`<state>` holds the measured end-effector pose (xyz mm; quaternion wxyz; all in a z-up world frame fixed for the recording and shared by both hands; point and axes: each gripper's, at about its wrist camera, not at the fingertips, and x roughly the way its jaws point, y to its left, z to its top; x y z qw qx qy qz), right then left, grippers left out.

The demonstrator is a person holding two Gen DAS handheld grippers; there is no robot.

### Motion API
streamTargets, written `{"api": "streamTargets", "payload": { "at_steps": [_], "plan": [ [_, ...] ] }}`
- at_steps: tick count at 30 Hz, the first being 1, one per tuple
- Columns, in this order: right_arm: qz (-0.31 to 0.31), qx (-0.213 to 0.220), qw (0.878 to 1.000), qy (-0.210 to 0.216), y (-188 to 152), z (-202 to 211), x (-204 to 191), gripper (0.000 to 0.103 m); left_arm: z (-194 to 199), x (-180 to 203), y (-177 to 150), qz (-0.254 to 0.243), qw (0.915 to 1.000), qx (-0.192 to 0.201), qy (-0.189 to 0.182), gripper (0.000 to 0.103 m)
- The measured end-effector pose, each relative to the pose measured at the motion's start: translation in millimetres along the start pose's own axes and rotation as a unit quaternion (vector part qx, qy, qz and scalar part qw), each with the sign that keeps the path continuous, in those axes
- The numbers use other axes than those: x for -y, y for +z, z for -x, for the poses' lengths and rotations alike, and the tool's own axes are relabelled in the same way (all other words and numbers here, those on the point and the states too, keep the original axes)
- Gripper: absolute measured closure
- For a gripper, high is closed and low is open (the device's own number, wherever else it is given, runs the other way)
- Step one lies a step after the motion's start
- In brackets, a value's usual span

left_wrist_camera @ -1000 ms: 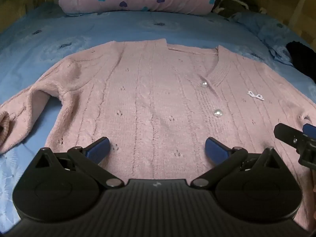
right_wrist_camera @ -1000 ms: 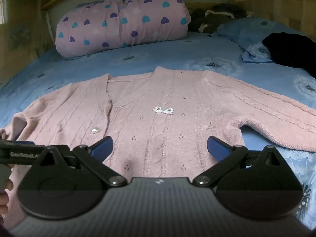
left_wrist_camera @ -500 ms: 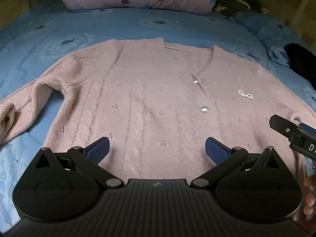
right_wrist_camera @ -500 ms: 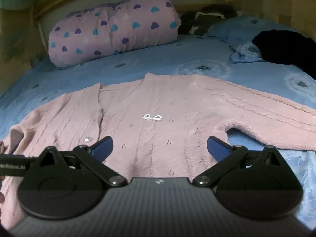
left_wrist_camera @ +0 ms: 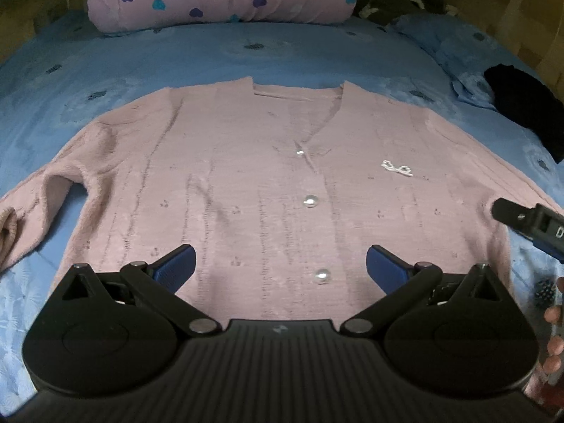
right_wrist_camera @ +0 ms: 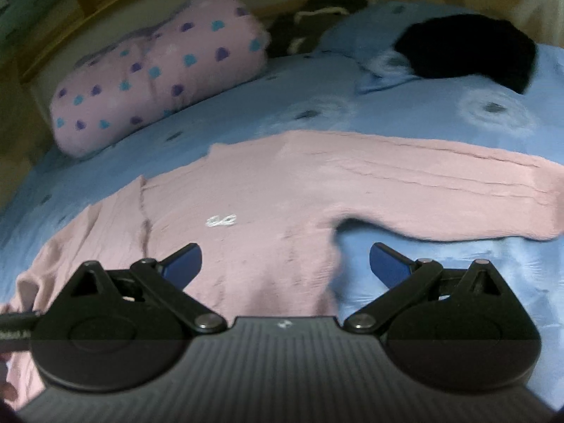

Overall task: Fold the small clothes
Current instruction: 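Move the right tool over the pink cardigan's sleeve and lower toward it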

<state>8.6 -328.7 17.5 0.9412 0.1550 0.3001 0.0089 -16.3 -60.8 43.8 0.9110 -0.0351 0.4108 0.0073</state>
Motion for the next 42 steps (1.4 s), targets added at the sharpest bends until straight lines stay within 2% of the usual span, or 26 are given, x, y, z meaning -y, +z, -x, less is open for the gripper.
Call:
{"api": "streamTargets", "payload": {
  "at_steps": [9,20,23,31,36,40,42],
  "plan": [
    [-0.089,0.001,0.994,-0.063,4,3,54,0.0,-18,22,3,-0.015,0.9997,-0.017,0.001,0.0],
    [-0.142,0.015,0.983,-0.113,11,-5,86,0.0,-56,36,-9,-0.037,0.9983,-0.045,0.006,0.0],
    [-0.171,0.007,0.979,-0.113,9,-10,97,0.0,-59,36,-13,-0.043,0.9983,-0.038,0.008,0.0],
    [-0.211,0.021,0.969,-0.129,10,-23,104,0.0,-63,35,-20,-0.037,0.9986,-0.036,0.007,0.0],
    [-0.228,0.028,0.966,-0.119,11,-22,109,0.0,-62,34,-20,-0.038,0.9987,-0.034,0.007,0.0],
    [-0.301,0.07,0.947,-0.089,10,-10,124,0.0,-58,32,-16,-0.042,0.9983,-0.04,0.0,0.0],
    [-0.32,0.084,0.94,-0.088,12,-7,131,0.001,-57,31,-15,-0.041,0.9982,-0.044,-0.003,0.0]
  ]
}}
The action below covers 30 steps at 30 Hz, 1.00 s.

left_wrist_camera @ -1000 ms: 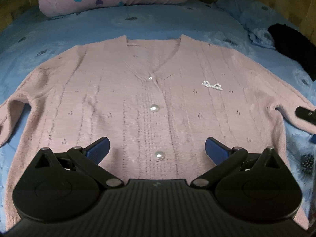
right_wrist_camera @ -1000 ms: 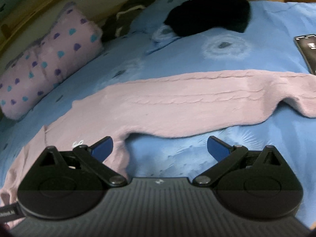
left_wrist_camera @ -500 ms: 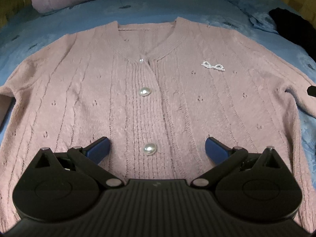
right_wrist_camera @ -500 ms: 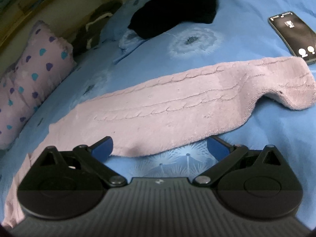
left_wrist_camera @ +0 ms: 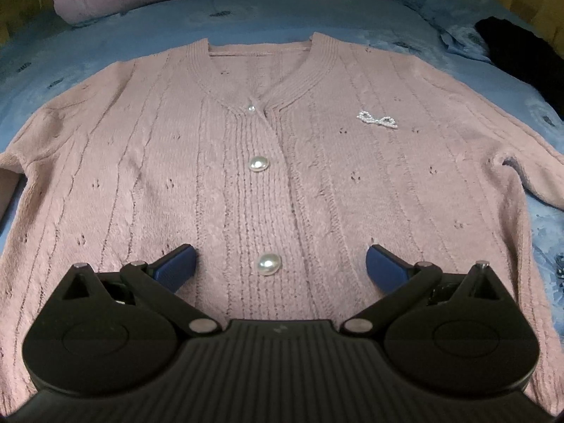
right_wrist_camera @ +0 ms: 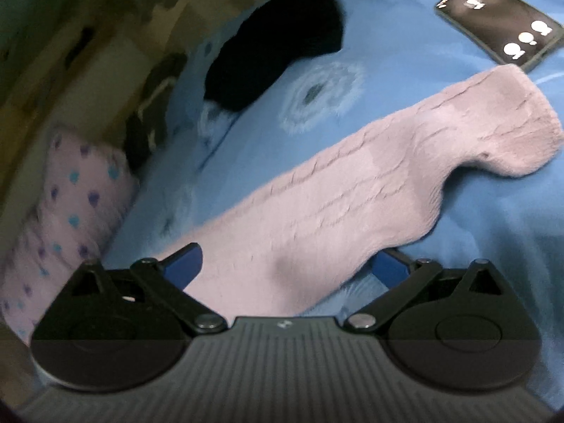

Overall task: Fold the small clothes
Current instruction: 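Move the right tool over the pink cardigan's sleeve and lower toward it, then close the right gripper on the cardigan sleeve cuff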

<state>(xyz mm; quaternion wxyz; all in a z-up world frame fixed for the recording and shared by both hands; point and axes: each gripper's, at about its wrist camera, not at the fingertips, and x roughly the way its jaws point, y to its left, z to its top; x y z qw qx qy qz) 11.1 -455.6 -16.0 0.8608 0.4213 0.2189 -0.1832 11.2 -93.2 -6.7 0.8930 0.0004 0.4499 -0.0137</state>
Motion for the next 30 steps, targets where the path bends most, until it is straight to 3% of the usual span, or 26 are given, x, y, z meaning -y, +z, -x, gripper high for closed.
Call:
{"api": "streamTargets", "payload": {
  "at_steps": [8,13,15,22,26,30],
  "plan": [
    [-0.007,-0.006,1.0,-0.003,4,-10,2,0.0,13,-3,5,0.0,1.0,0.003,0.003,0.0],
    [-0.022,0.005,1.0,0.0,5,-6,9,0.013,24,-5,7,-0.01,0.9998,0.012,0.015,0.0],
    [-0.027,0.011,1.0,-0.002,7,-4,11,0.023,29,-6,9,-0.012,0.9996,0.016,0.019,0.0],
    [-0.037,0.016,0.999,-0.007,10,-4,17,0.032,47,-13,10,-0.004,0.9993,0.023,0.03,0.0],
    [-0.042,0.028,0.999,-0.014,11,-2,19,0.044,58,-22,6,0.001,0.999,0.025,0.036,0.0],
    [-0.048,0.026,0.998,-0.022,15,-3,21,0.045,66,-32,3,0.009,0.9989,0.021,0.041,0.0]
  ]
}}
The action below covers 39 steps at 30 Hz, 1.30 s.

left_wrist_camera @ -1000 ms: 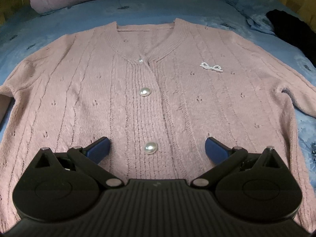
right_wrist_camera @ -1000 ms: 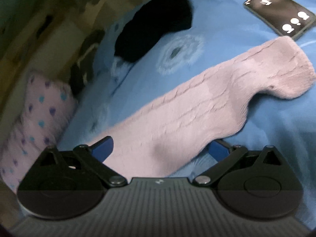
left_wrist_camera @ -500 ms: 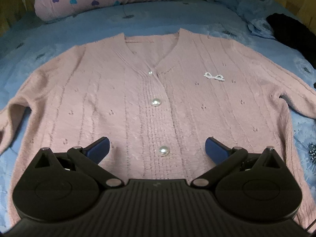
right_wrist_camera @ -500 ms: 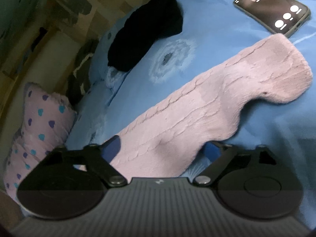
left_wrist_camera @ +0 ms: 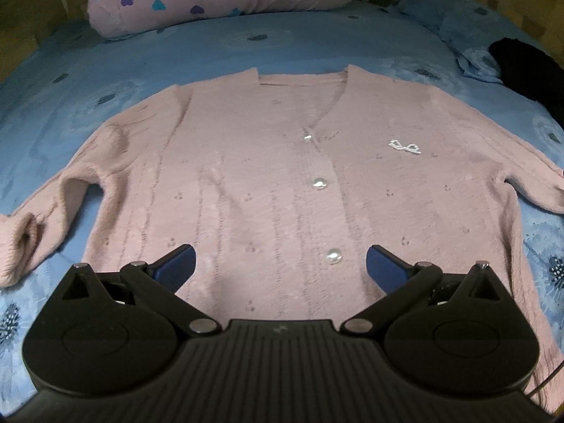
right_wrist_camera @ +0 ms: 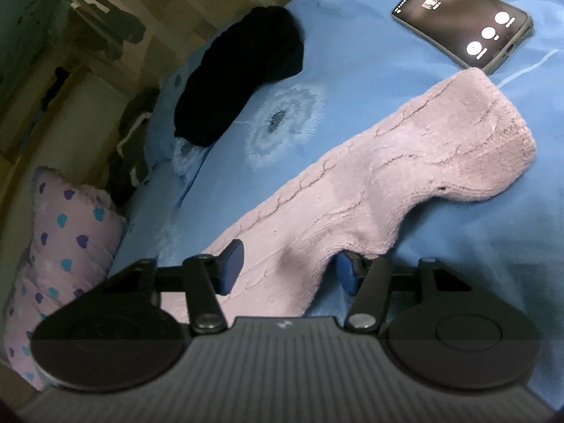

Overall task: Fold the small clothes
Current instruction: 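Close the right gripper on the cardigan sleeve cuff, then carry the sleeve with the right gripper across the cardigan front and release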

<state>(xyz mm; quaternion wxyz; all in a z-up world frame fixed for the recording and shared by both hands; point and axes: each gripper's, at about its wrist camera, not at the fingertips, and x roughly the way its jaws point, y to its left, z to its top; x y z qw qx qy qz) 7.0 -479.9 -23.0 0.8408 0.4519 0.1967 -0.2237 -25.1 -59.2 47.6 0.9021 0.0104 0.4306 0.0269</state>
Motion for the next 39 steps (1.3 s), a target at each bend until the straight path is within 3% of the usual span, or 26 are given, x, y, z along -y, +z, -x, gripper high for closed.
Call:
{"api": "streamTargets", "payload": {
  "at_steps": [9,22,24,26,32,39],
  "plan": [
    [-0.027,-0.018,0.999,-0.023,15,-7,-5,0.047,4,-20,0,0.021,0.9998,-0.001,0.006,0.0],
    [0.005,-0.009,0.998,-0.059,21,-10,-9,0.048,-4,-28,-2,0.033,0.9994,-0.007,0.009,0.0],
    [0.021,-0.005,0.998,-0.061,20,-13,-13,0.077,-5,-27,-2,0.03,0.9995,-0.006,0.01,0.0],
    [0.038,-0.004,0.997,-0.064,21,-14,-17,0.085,-4,-27,-2,0.026,0.9996,-0.005,0.009,0.0],
    [0.082,0.012,0.996,-0.016,26,-2,-35,0.09,-5,-29,-2,0.023,0.9997,-0.004,0.011,0.0],
    [0.151,0.008,0.984,0.096,27,22,-90,0.091,-1,-37,-3,0.031,0.9994,0.001,0.015,0.0]
  ]
}}
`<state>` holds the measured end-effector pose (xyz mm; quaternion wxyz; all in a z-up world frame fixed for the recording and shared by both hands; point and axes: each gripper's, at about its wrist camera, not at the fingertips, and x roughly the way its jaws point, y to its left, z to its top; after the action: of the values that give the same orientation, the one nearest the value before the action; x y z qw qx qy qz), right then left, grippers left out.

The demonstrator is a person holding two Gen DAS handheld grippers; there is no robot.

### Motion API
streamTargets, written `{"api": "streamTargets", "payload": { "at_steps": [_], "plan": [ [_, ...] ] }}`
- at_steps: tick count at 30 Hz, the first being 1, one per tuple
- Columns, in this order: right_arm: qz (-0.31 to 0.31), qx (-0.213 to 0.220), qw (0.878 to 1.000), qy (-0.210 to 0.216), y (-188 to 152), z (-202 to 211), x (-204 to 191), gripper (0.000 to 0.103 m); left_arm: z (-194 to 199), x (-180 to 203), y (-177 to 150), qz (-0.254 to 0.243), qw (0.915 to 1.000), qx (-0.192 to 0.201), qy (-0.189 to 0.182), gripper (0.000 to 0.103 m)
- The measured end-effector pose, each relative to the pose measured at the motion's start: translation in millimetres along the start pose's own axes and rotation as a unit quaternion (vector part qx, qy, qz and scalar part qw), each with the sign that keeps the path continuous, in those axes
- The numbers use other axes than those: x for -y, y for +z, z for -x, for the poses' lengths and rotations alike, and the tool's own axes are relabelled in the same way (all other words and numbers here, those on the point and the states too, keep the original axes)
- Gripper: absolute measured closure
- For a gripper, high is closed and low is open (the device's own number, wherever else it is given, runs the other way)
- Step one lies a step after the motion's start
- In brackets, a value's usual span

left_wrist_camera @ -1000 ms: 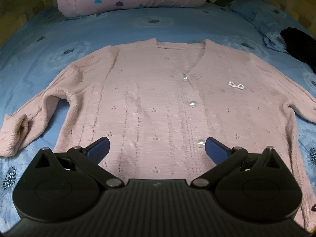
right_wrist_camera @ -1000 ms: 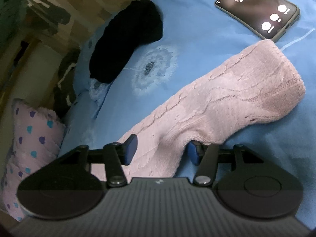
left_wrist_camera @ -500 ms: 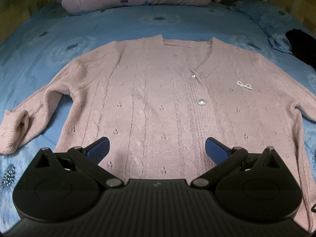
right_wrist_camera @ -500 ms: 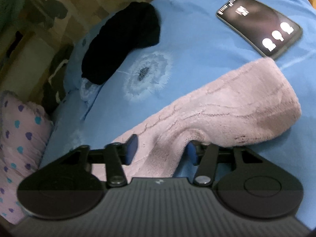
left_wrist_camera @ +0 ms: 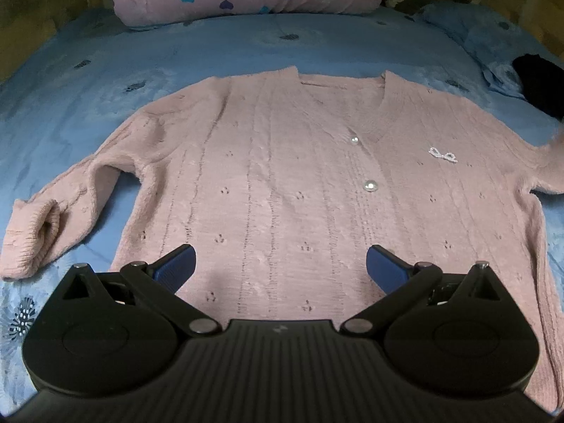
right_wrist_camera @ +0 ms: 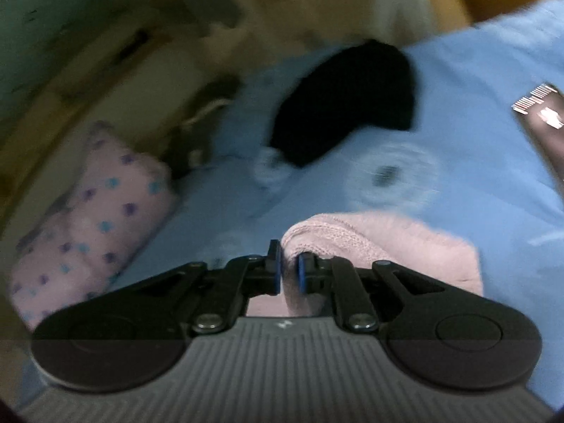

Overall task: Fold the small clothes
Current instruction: 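Carry the sleeve with the right gripper across the cardigan front and release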

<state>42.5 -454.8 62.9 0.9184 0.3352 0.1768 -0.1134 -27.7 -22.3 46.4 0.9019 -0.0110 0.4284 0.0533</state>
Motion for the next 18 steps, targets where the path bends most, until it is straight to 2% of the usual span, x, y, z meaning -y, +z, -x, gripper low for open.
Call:
{"api": "streamTargets", "payload": {
  "at_steps": [4,7,11,18],
  "plan": [
    [0.049,-0.012,0.997,0.061,-3,2,-44,0.091,6,-8,1,0.006,0.9999,0.008,0.004,0.0],
    [0.099,-0.025,0.988,0.114,-16,1,-83,0.091,13,-16,0,0.008,0.9997,0.019,0.015,0.0],
    [0.175,-0.062,0.966,0.178,-55,-7,-133,0.091,19,-27,-3,0.008,0.9989,0.028,0.037,0.0],
    [0.236,-0.177,0.928,0.229,-143,-42,-169,0.09,14,-51,-7,0.015,0.9979,0.02,0.059,0.0]
  ]
}}
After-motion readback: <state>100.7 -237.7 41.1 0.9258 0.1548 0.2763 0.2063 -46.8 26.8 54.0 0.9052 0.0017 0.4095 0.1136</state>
